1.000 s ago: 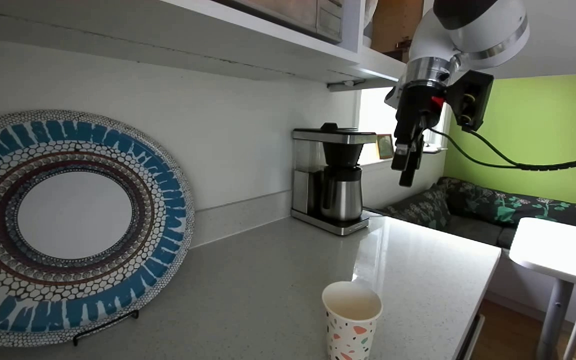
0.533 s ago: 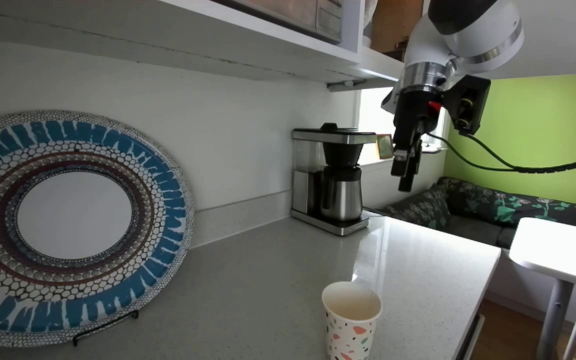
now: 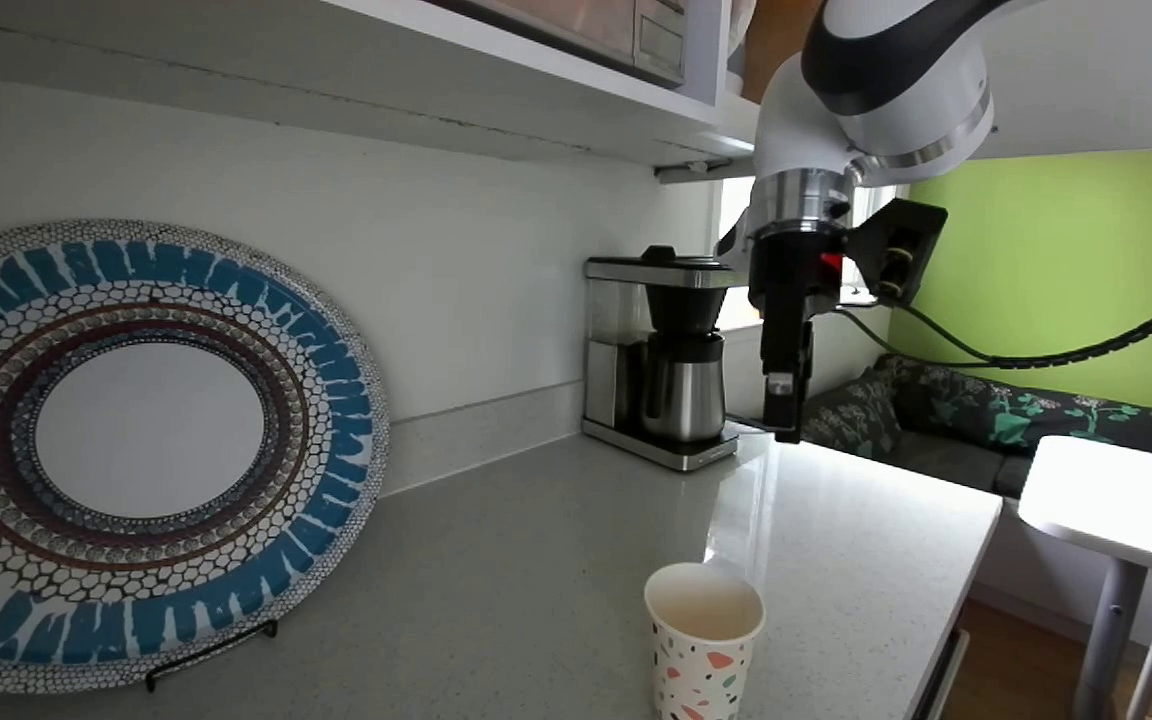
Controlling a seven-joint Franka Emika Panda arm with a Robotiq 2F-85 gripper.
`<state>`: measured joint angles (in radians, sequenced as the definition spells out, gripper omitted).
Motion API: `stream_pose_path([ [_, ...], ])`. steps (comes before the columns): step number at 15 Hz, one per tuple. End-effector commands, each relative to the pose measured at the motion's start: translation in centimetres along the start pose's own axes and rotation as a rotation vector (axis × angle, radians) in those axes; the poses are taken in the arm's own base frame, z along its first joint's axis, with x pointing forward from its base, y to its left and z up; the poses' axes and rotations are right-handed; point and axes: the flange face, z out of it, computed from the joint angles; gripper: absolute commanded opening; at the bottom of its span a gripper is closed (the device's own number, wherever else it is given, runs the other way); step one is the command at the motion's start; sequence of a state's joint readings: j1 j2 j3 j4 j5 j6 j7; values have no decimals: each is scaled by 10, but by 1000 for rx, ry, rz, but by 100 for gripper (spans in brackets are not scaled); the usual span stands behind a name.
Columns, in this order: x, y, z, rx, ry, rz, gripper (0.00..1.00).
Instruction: Put the white plate into the cupboard
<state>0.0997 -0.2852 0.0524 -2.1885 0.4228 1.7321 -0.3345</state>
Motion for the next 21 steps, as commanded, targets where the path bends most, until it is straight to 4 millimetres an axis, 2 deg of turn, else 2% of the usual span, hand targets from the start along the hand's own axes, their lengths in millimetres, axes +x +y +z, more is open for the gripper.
stream_pose_path([
  [1, 2, 3, 21, -88, 28, -21, 100],
  [7, 19, 12, 47, -139, 132, -49, 100],
  [13, 37, 19, 96, -122, 101, -164, 100],
  [18, 50, 16, 118, -118, 85, -236, 100],
  [20, 51, 16, 123, -113, 76, -256, 74],
  [21, 52, 15, 124, -111, 73, -263, 66],
])
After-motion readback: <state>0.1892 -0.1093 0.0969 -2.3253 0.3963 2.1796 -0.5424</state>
